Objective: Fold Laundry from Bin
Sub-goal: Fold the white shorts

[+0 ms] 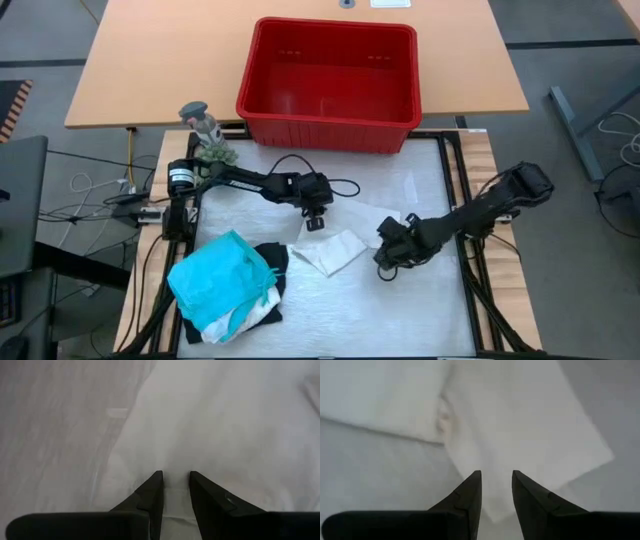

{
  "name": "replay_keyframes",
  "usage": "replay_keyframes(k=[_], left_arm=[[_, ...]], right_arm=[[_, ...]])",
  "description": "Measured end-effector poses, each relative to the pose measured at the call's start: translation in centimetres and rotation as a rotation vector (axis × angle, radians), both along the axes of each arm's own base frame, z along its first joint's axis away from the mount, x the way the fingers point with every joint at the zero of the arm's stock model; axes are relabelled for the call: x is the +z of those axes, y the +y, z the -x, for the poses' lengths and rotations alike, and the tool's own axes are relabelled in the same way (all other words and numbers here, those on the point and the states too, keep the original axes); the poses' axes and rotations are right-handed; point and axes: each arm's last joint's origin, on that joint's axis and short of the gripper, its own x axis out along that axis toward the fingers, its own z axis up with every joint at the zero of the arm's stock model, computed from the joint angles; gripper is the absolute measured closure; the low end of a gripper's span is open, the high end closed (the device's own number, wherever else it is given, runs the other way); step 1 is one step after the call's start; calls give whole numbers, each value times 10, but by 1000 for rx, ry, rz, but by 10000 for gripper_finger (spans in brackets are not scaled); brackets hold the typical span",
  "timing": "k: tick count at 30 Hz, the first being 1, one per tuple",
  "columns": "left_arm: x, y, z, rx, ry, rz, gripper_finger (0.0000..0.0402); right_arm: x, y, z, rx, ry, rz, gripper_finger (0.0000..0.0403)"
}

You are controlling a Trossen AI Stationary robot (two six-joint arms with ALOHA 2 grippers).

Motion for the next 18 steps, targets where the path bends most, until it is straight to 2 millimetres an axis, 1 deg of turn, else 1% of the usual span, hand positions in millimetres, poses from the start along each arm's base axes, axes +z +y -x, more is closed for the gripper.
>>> replay_keyframes(k=[1,4,5,7,10,12,14,18], left_arm=[[0,0,0,0,-1,-1,320],[1,1,-1,4,-12,-2,320],[1,1,-1,4,-19,-3,320],[1,1,-2,-1,-29,-9,320],[2,1,-2,2,-32,-8,320],[2,1,-2,3,-33,-6,320],[2,1,-2,-2,-32,-10,320],[2,1,-2,-8,-31,-13,320]], right_arm=[[6,-1,2,12,-5,8,272],[17,-7,15,33,27,32,272],[22,-8,17,44,7,39,272],[32,-10,15,148,-45,65,272],[44,-13,-2,404,-147,98,272],[51,-22,-17,495,-244,94,271],[49,-32,-33,559,-302,79,270],[34,-59,-59,664,-340,35,249]])
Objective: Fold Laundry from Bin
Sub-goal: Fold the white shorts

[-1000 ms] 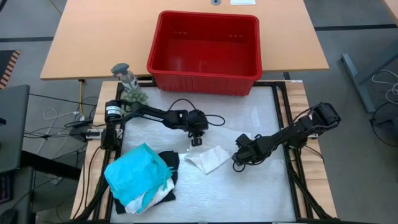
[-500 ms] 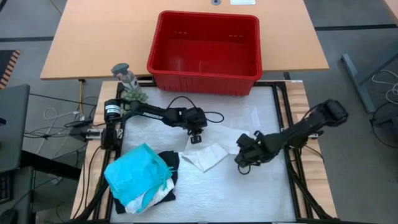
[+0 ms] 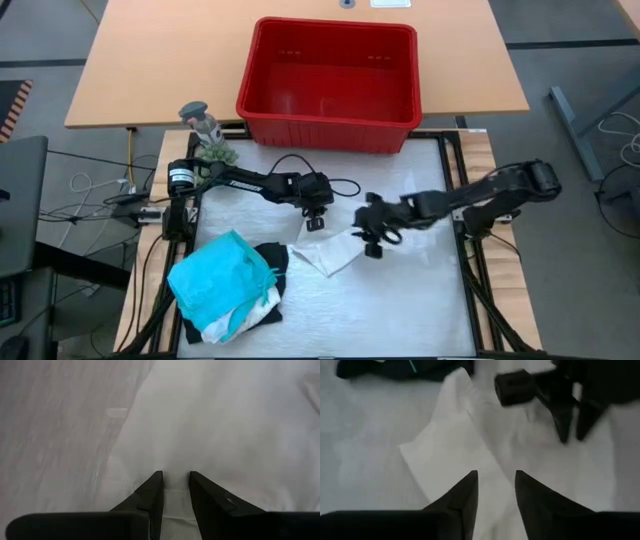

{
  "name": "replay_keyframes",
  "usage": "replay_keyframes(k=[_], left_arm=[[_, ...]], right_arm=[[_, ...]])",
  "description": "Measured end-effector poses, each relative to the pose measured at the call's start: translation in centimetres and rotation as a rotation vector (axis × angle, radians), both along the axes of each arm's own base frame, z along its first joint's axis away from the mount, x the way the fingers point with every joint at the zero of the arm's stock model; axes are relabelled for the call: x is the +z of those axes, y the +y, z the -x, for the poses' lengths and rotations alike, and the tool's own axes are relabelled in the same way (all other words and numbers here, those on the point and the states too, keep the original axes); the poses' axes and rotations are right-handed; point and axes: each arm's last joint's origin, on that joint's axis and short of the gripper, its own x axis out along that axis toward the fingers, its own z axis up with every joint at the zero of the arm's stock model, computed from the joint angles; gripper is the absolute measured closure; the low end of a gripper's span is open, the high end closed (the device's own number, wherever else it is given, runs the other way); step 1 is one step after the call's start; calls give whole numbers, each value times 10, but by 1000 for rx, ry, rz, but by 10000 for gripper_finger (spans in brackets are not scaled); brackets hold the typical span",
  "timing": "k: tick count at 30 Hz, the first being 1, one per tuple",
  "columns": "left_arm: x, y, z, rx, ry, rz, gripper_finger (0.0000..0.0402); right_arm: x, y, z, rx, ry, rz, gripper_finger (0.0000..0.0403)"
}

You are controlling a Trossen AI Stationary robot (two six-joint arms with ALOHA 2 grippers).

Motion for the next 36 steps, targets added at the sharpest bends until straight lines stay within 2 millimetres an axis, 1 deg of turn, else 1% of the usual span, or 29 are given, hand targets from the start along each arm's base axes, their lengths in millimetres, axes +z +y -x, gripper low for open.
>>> replay_keyframes(k=[3,8,11,14,16,21,25,29,32,36], left_arm=[[0,0,0,0,0,0,320],[0,0,0,-9,2,-5,320],[-1,0,1,-10,8,-4,320],[0,0,1,-13,7,-2,320],[0,0,1,-12,7,-2,320],[-1,-1,2,-15,21,-1,320],[-1,-1,1,-25,21,-9,320],[-1,-2,1,-25,23,-11,320],[-1,-2,1,-30,23,-14,320],[-1,-2,1,-35,24,-18,320]], right_arm=[[-8,-13,-21,110,14,-17,224],[-22,-20,-55,221,96,15,185],[-36,-24,-71,264,163,1,174],[-47,-24,-83,314,202,5,174],[-49,-23,-91,340,183,18,175],[-50,-23,-93,375,191,18,179],[-51,-24,-92,402,197,29,193],[-51,-23,-91,410,202,33,218],[-51,-23,-91,414,206,35,251],[-52,-23,-89,428,222,42,315]])
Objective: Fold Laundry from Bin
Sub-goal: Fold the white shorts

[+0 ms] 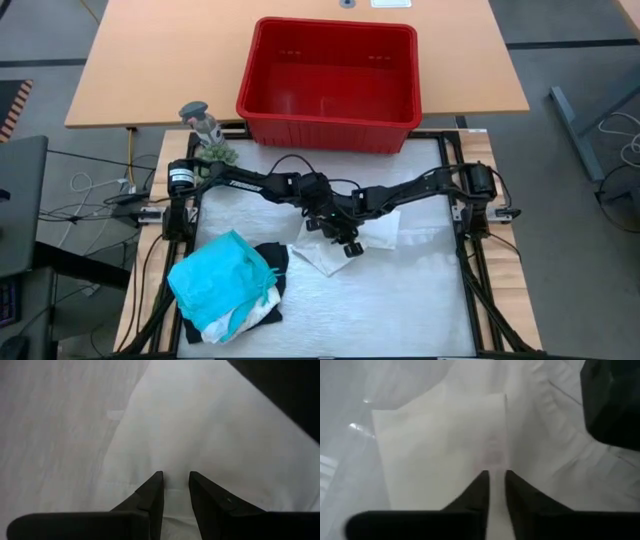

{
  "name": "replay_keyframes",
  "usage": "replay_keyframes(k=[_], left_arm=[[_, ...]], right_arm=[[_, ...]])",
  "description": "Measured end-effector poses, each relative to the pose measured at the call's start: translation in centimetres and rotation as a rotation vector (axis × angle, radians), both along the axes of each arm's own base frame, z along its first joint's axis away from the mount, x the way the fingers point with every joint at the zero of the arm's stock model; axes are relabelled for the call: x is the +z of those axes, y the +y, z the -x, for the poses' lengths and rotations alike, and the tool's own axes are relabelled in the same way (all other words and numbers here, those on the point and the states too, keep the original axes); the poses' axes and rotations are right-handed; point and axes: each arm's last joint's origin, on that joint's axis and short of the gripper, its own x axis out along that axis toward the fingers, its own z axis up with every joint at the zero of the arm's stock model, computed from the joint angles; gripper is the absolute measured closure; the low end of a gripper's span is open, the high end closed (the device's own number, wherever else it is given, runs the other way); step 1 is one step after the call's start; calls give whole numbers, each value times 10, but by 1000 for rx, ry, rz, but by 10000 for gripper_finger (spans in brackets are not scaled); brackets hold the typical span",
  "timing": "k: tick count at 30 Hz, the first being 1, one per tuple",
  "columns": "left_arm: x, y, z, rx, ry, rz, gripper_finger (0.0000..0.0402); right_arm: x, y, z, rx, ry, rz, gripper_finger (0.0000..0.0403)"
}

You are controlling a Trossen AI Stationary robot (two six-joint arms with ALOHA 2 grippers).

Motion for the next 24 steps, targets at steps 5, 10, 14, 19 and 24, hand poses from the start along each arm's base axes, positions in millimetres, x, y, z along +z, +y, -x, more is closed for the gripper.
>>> replay_keyframes(k=[5,10,14,19,24], left_arm=[[0,0,0,0,0,0,320],[0,0,0,-6,-1,2,320],[4,0,-3,-7,-36,5,320],[3,1,-5,1,-57,-4,320],[3,2,-5,-7,-58,-20,320]], right_arm=[[-1,-1,2,-1,21,1,387],[11,1,5,-7,80,-16,388],[28,6,10,-24,110,-46,388],[24,4,12,-54,121,-51,330],[10,-5,12,-84,164,-15,215]])
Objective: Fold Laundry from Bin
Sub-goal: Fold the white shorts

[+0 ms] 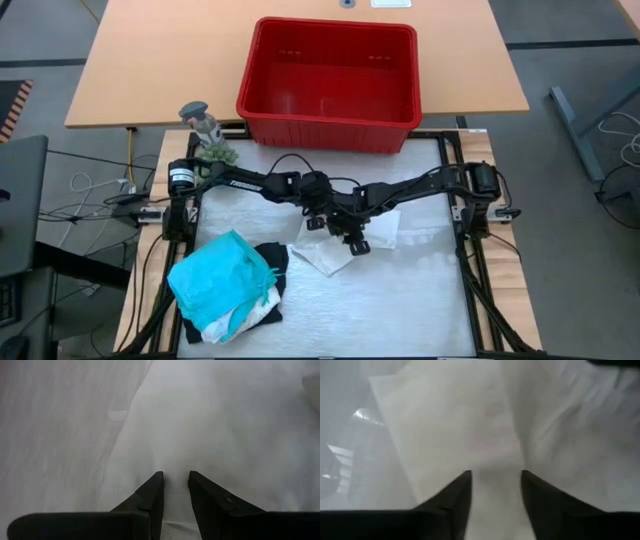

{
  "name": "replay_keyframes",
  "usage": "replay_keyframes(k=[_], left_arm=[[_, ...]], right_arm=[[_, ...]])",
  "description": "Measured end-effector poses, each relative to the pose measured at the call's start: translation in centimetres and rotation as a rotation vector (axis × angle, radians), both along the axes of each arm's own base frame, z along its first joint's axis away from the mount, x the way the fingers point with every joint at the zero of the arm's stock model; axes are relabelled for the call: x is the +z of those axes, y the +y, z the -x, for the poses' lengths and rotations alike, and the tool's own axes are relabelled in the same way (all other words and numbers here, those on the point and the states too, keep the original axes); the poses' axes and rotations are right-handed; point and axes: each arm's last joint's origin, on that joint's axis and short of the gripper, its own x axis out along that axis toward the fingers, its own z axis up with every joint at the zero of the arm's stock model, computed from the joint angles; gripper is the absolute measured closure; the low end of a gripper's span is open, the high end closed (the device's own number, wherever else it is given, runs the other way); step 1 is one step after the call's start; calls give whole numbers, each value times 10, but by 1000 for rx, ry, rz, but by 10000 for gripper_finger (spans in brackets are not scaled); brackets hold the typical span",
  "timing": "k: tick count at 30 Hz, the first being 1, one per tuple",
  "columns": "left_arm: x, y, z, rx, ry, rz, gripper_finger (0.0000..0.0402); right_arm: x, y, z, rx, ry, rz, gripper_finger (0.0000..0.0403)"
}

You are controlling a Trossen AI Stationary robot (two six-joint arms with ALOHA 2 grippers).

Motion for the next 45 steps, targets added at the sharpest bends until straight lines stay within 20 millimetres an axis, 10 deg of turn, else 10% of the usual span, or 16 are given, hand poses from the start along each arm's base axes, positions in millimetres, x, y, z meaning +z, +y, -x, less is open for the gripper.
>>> replay_keyframes(k=[8,25,45], left_arm=[[0,0,0,-10,7,-5,320],[0,0,0,-13,5,-7,320],[0,0,0,-12,4,-6,320]], right_arm=[[-2,-1,-2,41,-19,46,157],[-20,-2,13,56,49,35,384],[36,40,19,85,144,9,371]])
